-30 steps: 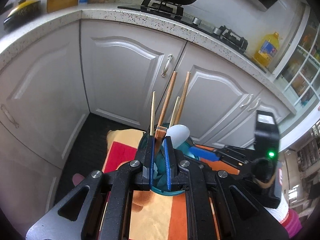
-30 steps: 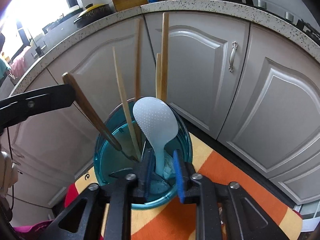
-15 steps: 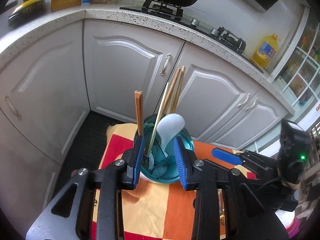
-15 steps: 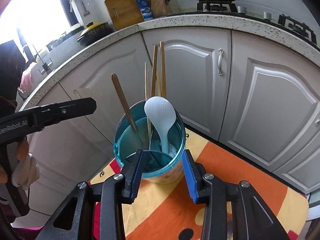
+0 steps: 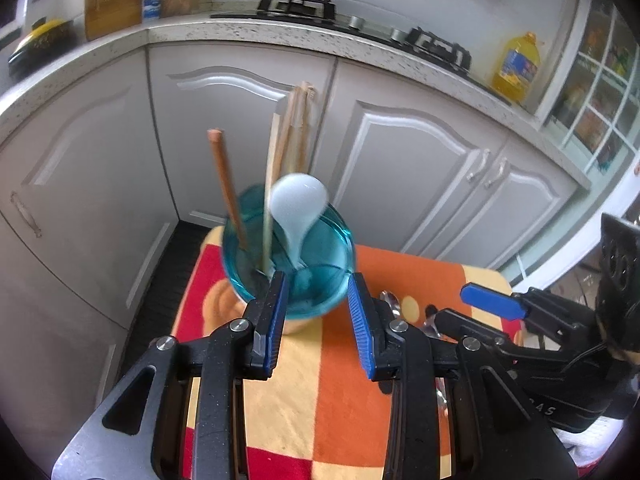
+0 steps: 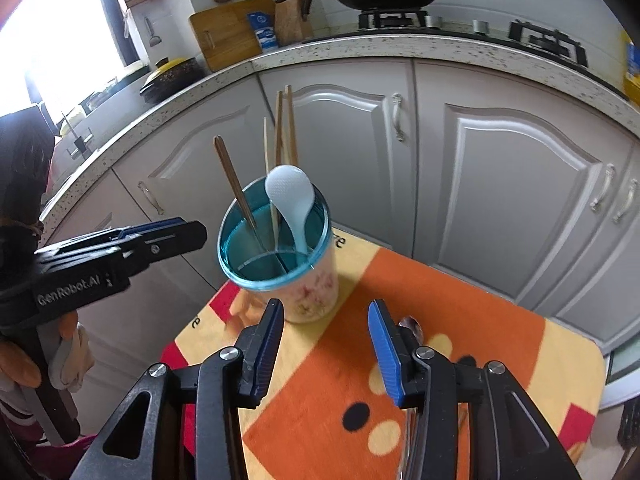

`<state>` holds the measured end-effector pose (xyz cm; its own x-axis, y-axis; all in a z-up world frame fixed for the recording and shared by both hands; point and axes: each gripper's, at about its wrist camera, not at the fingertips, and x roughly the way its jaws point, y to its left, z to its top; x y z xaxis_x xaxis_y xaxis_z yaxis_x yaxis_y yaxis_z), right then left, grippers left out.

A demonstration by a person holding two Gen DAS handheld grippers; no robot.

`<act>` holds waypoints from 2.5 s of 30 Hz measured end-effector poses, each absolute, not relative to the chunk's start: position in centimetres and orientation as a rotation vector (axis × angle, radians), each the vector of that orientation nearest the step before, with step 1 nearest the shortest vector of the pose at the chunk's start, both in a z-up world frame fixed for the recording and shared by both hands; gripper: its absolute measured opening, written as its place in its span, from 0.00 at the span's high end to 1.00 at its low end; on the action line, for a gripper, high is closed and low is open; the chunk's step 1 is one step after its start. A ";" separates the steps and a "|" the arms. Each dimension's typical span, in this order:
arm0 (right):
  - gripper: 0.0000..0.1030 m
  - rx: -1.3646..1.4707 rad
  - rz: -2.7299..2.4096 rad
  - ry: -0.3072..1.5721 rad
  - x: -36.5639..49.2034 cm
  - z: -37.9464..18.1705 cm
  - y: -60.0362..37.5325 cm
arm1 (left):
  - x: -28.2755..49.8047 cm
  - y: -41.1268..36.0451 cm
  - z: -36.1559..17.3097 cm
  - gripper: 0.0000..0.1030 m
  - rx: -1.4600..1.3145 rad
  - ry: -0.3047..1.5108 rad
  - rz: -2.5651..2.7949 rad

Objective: Organize utensils
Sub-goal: 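Withdraw both open grippers from the cup toward the metal spoons, then grasp a metal spoon with the left gripper while the right gripper grasps another metal spoon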

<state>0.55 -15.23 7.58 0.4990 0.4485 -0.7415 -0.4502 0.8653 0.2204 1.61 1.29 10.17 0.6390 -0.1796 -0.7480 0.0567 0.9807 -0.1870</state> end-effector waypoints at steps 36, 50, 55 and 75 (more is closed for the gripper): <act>0.64 0.098 0.421 1.114 -1.9 -2.8 -25.2 | 1.9 -5.3 1.5 0.61 -0.183 1.117 -0.273; 0.72 0.080 0.511 1.146 2.5 -5.5 -24.9 | 5.7 -7.6 -3.1 0.61 -0.233 1.165 -0.250; 0.72 0.077 0.597 1.147 3.7 -6.3 -24.9 | 7.3 -8.5 -4.2 0.61 -0.243 1.153 -0.221; 0.97 0.300 0.602 1.129 2.8 -7.0 -32.3 | 12.2 -11.4 -6.8 0.77 -0.221 1.126 -0.192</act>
<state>2.76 -32.32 -7.04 0.2927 0.5894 -0.7529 -0.2966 0.8045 0.5146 12.18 -11.40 -6.82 0.4183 -0.2622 -0.8697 0.0405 0.9619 -0.2705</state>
